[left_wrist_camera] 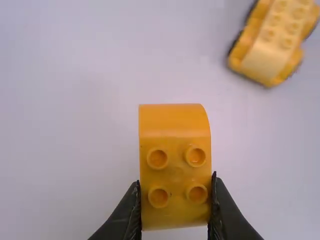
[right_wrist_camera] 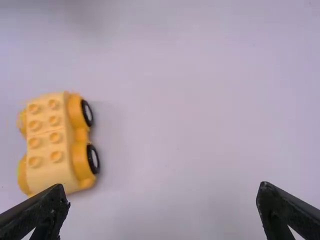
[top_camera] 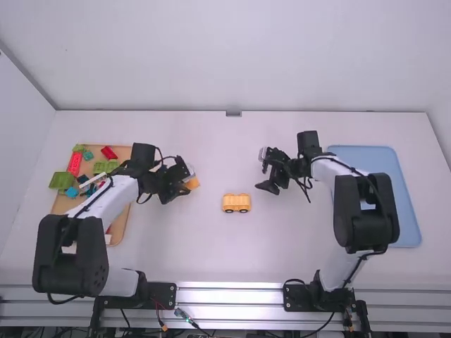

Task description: Assemble lego blocks to make yellow taxi

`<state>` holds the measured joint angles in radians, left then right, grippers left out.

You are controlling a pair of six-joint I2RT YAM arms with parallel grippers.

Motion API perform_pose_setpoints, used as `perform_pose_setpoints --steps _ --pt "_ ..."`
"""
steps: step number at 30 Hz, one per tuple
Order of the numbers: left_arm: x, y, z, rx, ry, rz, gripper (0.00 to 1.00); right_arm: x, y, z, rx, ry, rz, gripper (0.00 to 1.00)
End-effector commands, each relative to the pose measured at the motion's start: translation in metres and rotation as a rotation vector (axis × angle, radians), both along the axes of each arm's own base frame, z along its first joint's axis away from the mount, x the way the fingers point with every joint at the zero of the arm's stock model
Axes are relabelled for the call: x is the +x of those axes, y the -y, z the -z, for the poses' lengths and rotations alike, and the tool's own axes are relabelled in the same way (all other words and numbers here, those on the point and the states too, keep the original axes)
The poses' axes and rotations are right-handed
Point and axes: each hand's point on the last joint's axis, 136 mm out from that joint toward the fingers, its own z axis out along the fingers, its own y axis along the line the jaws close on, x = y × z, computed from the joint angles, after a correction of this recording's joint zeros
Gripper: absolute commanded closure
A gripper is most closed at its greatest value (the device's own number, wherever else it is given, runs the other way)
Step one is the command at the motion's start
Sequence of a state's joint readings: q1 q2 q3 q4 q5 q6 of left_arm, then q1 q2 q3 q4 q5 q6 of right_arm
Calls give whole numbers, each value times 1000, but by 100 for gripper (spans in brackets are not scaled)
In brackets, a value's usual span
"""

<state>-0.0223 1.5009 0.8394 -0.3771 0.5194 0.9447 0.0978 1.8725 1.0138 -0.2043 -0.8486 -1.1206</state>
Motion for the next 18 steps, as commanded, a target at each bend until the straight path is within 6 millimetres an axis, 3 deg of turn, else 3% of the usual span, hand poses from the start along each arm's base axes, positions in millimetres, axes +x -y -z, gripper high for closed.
perform_pose_setpoints --steps 1,5,7,12,18 --pt "3 19 -12 -34 60 130 99 -26 -11 -7 135 36 -92 1" --pt "10 31 -8 -62 40 171 99 -50 -23 4 228 99 -128 1" --pt "10 32 -3 -50 26 191 99 -52 -26 6 237 108 -120 1" --pt "-5 30 26 -6 -34 309 98 -57 -31 11 254 113 -87 1" --pt "-24 30 45 18 -61 456 99 -60 -31 13 249 96 -89 1"
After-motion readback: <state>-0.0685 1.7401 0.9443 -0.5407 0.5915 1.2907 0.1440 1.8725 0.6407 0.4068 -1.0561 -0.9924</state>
